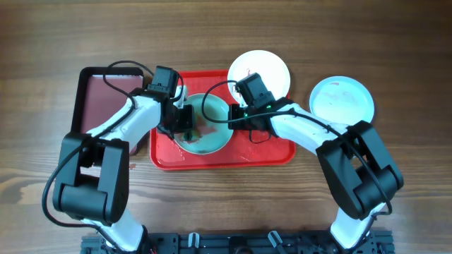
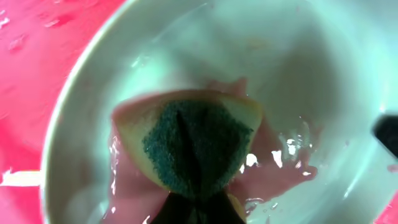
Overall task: Clean dirty plates on tray and stack at the side
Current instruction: 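Scrub the second light-blue plate with the sponge in the left gripper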
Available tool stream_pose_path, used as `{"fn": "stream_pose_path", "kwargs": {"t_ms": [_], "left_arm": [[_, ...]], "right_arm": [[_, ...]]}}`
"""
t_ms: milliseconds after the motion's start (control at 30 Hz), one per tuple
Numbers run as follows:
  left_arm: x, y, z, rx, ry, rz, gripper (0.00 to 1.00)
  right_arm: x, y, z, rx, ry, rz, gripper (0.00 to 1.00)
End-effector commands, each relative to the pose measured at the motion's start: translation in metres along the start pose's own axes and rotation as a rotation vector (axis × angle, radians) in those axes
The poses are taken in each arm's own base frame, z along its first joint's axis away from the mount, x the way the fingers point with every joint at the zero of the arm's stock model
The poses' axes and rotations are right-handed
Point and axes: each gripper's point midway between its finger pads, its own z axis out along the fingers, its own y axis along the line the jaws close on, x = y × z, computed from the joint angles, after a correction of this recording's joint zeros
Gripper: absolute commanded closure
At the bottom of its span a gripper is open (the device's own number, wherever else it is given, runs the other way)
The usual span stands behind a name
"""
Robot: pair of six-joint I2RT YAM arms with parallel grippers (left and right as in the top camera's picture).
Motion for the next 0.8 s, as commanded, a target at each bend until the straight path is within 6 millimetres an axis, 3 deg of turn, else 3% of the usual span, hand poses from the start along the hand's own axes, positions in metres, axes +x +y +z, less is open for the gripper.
{"fn": "stream_pose_path", "kwargs": {"t_ms": [0,100,200,333,433,500,567,667,767], "left_arm": [[0.048,-0.058,0.038,0.314,0.163,0.160,0.96],[0.042,-0.083,0.035,0.418,0.125,0.214,0.96],[0.041,-0.082,0.034,0.417,0.125,0.203,0.96],[0.052,-0.096,0.023,0.496,0.173,0.197,0.96],[0.049,-0.057,0.036,0.262,0.169,0.097,0.96],[0.034,0.000,0.042,-0.059,0.094,-0.089,0.96],[0.033,0.052,0.031,-0.360,0.029,-0.189,0.96],[0.033,0.081,0.013,-0.552,-0.008,-0.238,0.96],[0.018,0.079,0.003,-0.574,-0.048,-0.251,0.96]], "right_arm": [[0.009,0.016,0.006,-0.063,0.044,-0.009,0.96],[0.011,0.016,0.006,-0.060,0.050,-0.011,0.96],[0.012,0.016,0.006,-0.060,0.052,-0.013,0.96],[0.012,0.016,0.006,-0.060,0.052,-0.013,0.96],[0.012,0.016,0.006,-0.059,0.053,-0.014,0.96],[0.012,0.016,0.007,-0.058,0.053,-0.014,0.96],[0.011,0.013,0.007,-0.044,0.047,-0.009,0.96],[0.014,0.010,0.007,-0.031,0.055,-0.005,0.96],[0.017,0.008,0.007,-0.022,0.069,-0.001,0.96]]}}
